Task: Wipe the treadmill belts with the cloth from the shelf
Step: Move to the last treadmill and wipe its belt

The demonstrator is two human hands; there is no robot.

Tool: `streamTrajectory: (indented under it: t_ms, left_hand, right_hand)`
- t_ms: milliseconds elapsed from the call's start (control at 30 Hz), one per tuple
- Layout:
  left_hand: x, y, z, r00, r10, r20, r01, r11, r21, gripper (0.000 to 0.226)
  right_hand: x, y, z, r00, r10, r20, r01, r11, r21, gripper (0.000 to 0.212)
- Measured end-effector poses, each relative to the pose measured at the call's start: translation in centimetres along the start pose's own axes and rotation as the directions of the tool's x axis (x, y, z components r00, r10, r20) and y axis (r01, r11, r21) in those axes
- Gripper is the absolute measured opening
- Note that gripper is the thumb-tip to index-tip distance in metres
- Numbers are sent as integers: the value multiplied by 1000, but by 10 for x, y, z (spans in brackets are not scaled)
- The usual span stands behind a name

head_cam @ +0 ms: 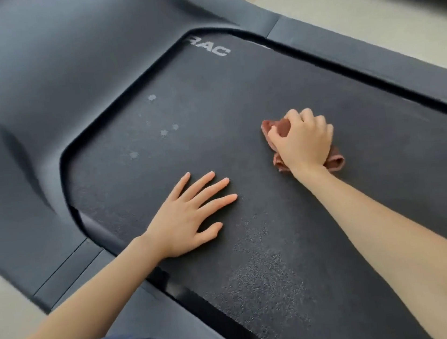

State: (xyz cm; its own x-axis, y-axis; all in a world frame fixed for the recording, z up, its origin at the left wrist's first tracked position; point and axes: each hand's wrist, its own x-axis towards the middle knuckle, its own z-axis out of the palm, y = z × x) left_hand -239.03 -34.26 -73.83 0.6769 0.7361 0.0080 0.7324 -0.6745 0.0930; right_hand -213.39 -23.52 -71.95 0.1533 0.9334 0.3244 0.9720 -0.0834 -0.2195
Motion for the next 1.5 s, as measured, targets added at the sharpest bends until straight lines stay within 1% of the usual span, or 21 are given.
streamTrajectory:
  t_ms: [33, 67, 133, 200, 267, 333, 433, 500, 600, 667, 733, 833, 933, 1033, 1133, 1233, 1300, 1367, 1433, 1500]
  left_hand:
    - [0, -1, 1, 1000, 6, -2, -6, 1000, 1, 53]
    - [1, -2, 0, 1000, 23, 1, -23, 1000, -1, 53]
    - [-2, -11, -7, 998, 61, 11, -61, 998, 5, 51]
    - [-15, -28, -15, 999, 52, 13, -53, 998, 37, 48]
    - [-37, -52, -24, 999, -31, 14, 30, 998, 57, 48]
    - [-64, -79, -32, 987, -159, 32, 156, 984, 86, 49]
    - [-111, -115, -44, 936, -346, 62, 336, 932, 132, 50]
    - [-134, -130, -48, 909, -406, 91, 390, 908, 155, 50]
    - [-145, -132, -43, 903, -421, 88, 397, 894, 210, 53]
    - [-144, -127, -35, 901, -431, 56, 410, 885, 221, 56]
    - [-143, -126, -32, 903, -428, 29, 414, 889, 197, 56]
    - [-144, -129, -33, 909, -417, 4, 410, 895, 177, 54]
    - [-144, -127, -33, 911, -412, -11, 408, 898, 163, 54]
    - [-142, -128, -35, 913, -408, -19, 406, 901, 152, 54]
    - [-142, -127, -33, 912, -408, -27, 408, 901, 151, 54]
    - [-143, -127, -32, 915, -401, -48, 403, 903, 149, 54]
    - [-143, -128, -31, 923, -383, -40, 385, 911, 148, 53]
    - [-145, -134, -35, 941, -337, -15, 335, 929, 160, 52]
    - [-150, -154, -46, 948, -318, -21, 316, 930, 186, 51]
    - [-158, -179, -62, 927, -373, -49, 374, 900, 222, 53]
  right_hand:
    - [-4, -7, 0, 999, 44, 6, -44, 999, -19, 35]
    - [-11, -11, 0, 999, 46, 4, -46, 999, -23, 34]
    - [-28, -13, -3, 998, -55, -8, 55, 998, 6, 33]
    - [-48, -19, -6, 986, -165, -23, 166, 985, 48, 32]
    - [-73, -35, -9, 965, -260, -11, 260, 963, 70, 33]
    - [-94, -55, -11, 935, -353, 14, 351, 932, 91, 37]
    - [-105, -78, -9, 878, -478, 13, 469, 866, 172, 39]
    - [-97, -89, -3, 857, -515, -13, 505, 835, 218, 35]
    - [-72, -108, 12, 824, -563, -63, 559, 790, 251, 31]
    - [-52, -128, 28, 819, -567, -91, 569, 782, 253, 30]
    - [-31, -150, 42, 829, -552, -95, 557, 797, 232, 30]
    - [1, -180, 59, 866, -490, -98, 499, 839, 215, 33]
    - [21, -201, 68, 900, -431, -58, 433, 874, 222, 38]
    - [23, -207, 69, 913, -403, -61, 406, 890, 206, 41]
    - [17, -201, 62, 893, -448, -55, 449, 869, 208, 43]
    - [0, -185, 49, 840, -543, -5, 525, 809, 266, 50]
    - [-17, -172, 43, 797, -603, -34, 590, 765, 260, 48]
    - [-25, -163, 42, 764, -642, -68, 637, 731, 244, 46]
    - [-18, -165, 46, 769, -636, -72, 630, 734, 254, 44]
    - [-2, -172, 53, 789, -610, -73, 607, 756, 247, 42]
